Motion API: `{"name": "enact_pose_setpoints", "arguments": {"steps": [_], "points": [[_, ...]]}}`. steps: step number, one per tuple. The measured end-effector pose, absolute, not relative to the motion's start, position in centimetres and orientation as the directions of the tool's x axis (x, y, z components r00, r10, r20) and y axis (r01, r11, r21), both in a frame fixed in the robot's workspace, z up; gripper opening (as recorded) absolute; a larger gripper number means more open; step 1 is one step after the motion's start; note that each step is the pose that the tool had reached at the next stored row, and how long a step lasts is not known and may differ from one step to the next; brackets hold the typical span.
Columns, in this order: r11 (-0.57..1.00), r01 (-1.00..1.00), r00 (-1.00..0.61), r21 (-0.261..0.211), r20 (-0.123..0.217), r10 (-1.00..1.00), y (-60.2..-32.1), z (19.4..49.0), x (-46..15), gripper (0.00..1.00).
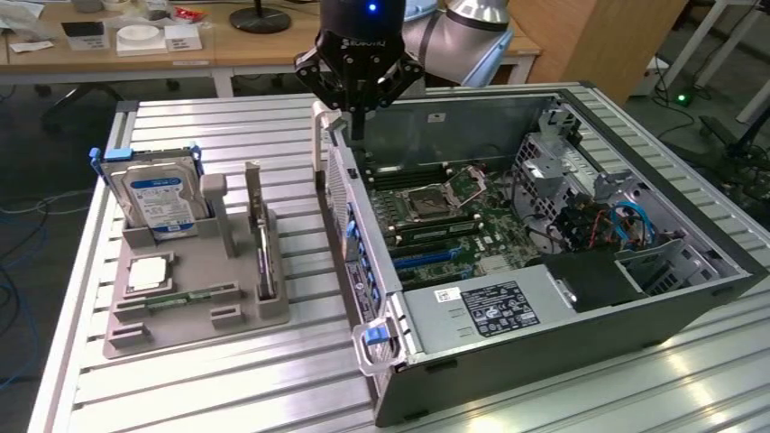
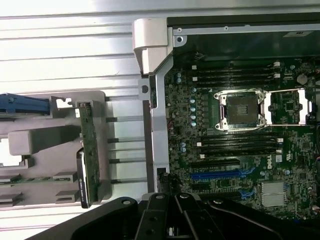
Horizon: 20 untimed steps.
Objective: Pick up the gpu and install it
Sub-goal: 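Reach for the gpu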
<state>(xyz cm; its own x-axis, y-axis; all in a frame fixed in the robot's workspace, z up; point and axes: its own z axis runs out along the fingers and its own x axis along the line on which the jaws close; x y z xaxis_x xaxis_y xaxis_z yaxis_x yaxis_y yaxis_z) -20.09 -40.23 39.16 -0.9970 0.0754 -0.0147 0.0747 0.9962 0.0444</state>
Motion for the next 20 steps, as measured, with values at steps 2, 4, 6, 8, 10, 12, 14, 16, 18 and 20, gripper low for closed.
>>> {"name": "enact_pose_setpoints", "arguments": {"steps": [2,4,6,8,10,12,14,16,18,20], "points": [[0.996,0.075,-0.997,0.044,-0.015,0.075,-40.2,39.2,-20.4,0.11],[0.996,0.075,-0.997,0.044,-0.015,0.075,-40.3,39.1,-20.7,0.11],[0.996,0.075,-0.997,0.044,-0.015,0.075,-40.3,39.1,-21.1,0.11],[0.996,0.075,-0.997,0.044,-0.015,0.075,-40.3,39.1,-21.5,0.11],[0.996,0.075,-0.997,0.044,-0.015,0.075,-40.3,39.1,-21.9,0.11],[0.996,0.075,-0.997,0.044,-0.014,0.075,-40.4,39.1,-22.2,0.11],[0.996,0.075,-0.997,0.044,-0.014,0.075,-40.4,39.1,-22.5,0.11],[0.996,0.075,-0.997,0.044,-0.014,0.075,-40.4,39.1,-22.8,0.11],[0.996,0.075,-0.997,0.044,-0.014,0.075,-40.4,39.1,-23.1,0.11],[0.996,0.075,-0.997,0.044,-0.014,0.075,-40.4,39.1,-23.4,0.11]]}}
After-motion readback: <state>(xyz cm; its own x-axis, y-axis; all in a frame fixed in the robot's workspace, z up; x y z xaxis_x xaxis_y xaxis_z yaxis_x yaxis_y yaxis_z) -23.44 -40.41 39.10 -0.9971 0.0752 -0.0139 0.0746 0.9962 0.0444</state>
